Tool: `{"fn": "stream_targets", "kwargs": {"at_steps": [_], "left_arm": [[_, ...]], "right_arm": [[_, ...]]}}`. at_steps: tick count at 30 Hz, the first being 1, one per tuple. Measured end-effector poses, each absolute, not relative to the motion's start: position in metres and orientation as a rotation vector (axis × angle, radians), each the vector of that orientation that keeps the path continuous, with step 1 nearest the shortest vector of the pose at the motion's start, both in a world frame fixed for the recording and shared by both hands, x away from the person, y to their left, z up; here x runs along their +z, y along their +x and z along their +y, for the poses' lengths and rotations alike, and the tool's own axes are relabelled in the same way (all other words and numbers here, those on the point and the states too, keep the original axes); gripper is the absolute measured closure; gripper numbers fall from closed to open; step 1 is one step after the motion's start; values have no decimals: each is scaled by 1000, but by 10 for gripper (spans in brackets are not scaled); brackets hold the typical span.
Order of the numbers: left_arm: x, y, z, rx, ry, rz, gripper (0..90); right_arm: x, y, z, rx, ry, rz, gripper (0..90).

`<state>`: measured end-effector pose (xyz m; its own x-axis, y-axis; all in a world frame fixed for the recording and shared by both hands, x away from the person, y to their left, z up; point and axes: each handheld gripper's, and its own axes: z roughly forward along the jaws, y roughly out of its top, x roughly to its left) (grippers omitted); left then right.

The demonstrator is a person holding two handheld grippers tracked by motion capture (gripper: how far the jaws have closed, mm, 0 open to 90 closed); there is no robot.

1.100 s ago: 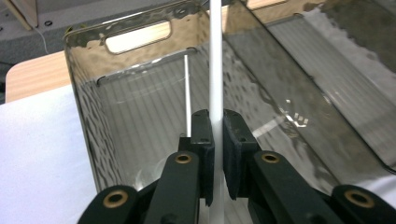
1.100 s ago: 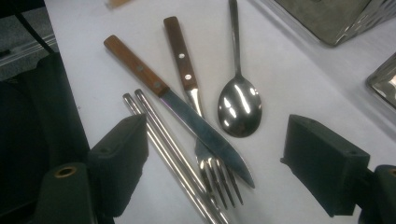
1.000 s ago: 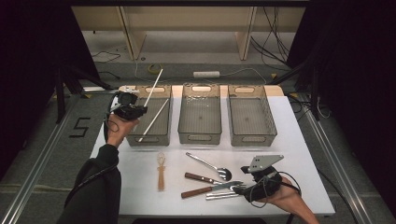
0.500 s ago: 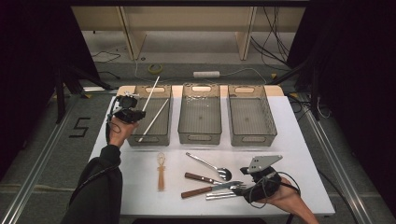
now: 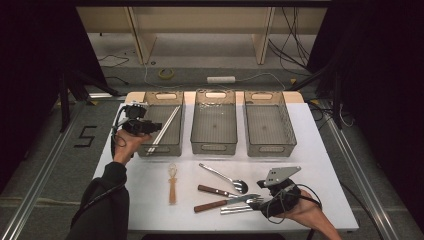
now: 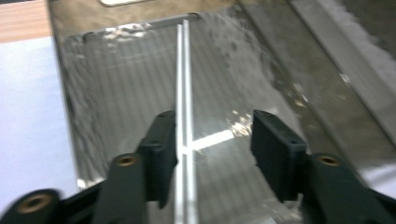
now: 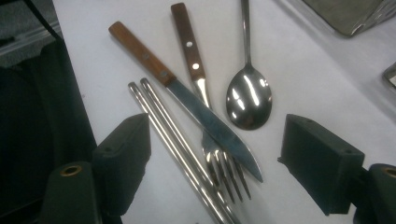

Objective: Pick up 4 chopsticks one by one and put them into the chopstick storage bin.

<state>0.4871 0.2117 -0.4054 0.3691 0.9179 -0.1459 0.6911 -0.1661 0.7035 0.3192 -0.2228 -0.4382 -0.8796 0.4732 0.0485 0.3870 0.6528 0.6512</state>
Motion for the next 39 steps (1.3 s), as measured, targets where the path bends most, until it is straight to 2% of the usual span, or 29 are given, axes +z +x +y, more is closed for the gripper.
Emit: {"fn": "stream_targets", "kwargs": {"at_steps": [3,11,16,21,28,39], "left_arm": [[-403,471,209,374,1867,1352,338],[-397,431,195,403,1864,1210,238],[-399,406,179,412,1883,1115,207],[-404,385,166,453,1900,1035,188],[-409,361,162,432,1894,982,177],[-418,338,159,442,1948,935,174]], "right_arm": [[-438,319,-222,989,704,2762,272],[-439,317,-222,881,655,2824,322],[-439,313,-220,784,636,2868,386],[-442,311,-220,707,592,2902,487],[-449,309,-219,589,531,2922,582],[-451,306,-224,499,519,2928,641]]}}
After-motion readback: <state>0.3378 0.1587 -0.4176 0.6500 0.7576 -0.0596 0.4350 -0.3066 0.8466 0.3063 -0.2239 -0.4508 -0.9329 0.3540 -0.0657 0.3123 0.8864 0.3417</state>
